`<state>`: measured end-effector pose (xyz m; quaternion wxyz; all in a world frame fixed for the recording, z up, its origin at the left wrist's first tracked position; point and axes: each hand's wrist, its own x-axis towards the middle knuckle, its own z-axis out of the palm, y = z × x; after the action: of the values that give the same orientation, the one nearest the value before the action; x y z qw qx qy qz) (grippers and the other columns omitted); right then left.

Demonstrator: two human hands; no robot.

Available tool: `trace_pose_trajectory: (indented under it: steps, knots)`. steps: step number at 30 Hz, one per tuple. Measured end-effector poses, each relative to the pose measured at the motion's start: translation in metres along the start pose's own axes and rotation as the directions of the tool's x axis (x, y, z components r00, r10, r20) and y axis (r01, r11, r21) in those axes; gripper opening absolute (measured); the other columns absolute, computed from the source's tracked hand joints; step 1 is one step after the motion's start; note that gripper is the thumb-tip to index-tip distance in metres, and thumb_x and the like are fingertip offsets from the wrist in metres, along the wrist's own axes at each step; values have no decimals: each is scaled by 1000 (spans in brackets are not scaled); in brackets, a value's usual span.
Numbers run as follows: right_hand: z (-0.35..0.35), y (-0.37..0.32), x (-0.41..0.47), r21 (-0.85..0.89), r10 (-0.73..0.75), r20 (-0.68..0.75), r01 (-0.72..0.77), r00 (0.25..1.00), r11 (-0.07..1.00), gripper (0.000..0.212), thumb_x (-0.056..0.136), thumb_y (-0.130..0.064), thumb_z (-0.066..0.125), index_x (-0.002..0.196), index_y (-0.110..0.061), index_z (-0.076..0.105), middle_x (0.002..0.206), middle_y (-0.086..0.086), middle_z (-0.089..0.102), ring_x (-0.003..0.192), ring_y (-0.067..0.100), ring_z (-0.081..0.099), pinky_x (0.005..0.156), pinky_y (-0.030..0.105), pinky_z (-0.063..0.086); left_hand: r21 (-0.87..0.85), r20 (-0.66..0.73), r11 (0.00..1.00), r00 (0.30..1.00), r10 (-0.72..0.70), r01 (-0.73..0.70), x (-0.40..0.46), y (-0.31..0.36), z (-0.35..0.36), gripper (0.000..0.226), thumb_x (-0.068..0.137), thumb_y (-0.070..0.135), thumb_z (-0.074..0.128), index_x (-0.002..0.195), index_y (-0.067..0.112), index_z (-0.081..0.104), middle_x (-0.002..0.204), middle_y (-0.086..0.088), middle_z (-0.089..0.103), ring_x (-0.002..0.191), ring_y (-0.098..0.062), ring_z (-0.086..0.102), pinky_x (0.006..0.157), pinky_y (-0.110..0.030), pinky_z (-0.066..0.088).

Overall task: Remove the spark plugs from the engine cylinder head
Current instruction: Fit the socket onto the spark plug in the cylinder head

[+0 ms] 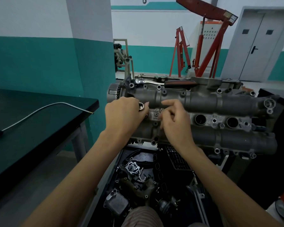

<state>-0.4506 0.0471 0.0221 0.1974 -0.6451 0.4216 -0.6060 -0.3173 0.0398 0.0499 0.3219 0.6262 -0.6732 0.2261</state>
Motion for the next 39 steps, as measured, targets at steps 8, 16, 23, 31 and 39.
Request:
trace_pose_trajectory:
  steps: [8,16,23,31,39]
  knots:
    - [14,-23,30,186,602,517,-766,609,615,44,100,-33,35,123,3,46,94,27,65,70,30,69,56,30,57,-144,-138,990,990,-24,4,-12,2,-24,48,93,40,46,52,17,44,44,2,35,47,-22,37,44,-25,12]
    - [35,-28,40,480,577,669,-865,469,146,18,96,-17,48,99,0,54,63,16,65,52,21,66,50,26,56,-163,-481,970,873,81,-180,-22,1,-54,42,84,32,49,47,20,33,44,3,19,39,-18,21,49,-20,14]
    - [38,-36,35,544,587,629,-828,509,135,27,96,-6,32,77,2,50,53,13,57,38,17,58,35,19,44,-210,-514,911,833,207,-356,-34,0,-51,49,85,35,60,44,14,41,38,0,33,35,-18,31,39,-22,19]
    - [40,-27,30,552,619,632,-831,467,65,30,97,-8,28,68,-9,36,45,3,32,37,12,30,62,7,35,-349,-227,758,834,502,-551,-44,-31,-24,35,69,36,78,91,10,70,69,4,65,57,-13,58,49,-21,44]
    - [23,-48,47,540,547,693,-841,470,39,28,98,-23,33,83,-2,44,40,-4,31,24,3,27,25,12,18,-752,87,657,996,13,57,-30,-31,-9,11,90,9,55,94,19,53,82,7,61,75,-4,59,67,-16,48]
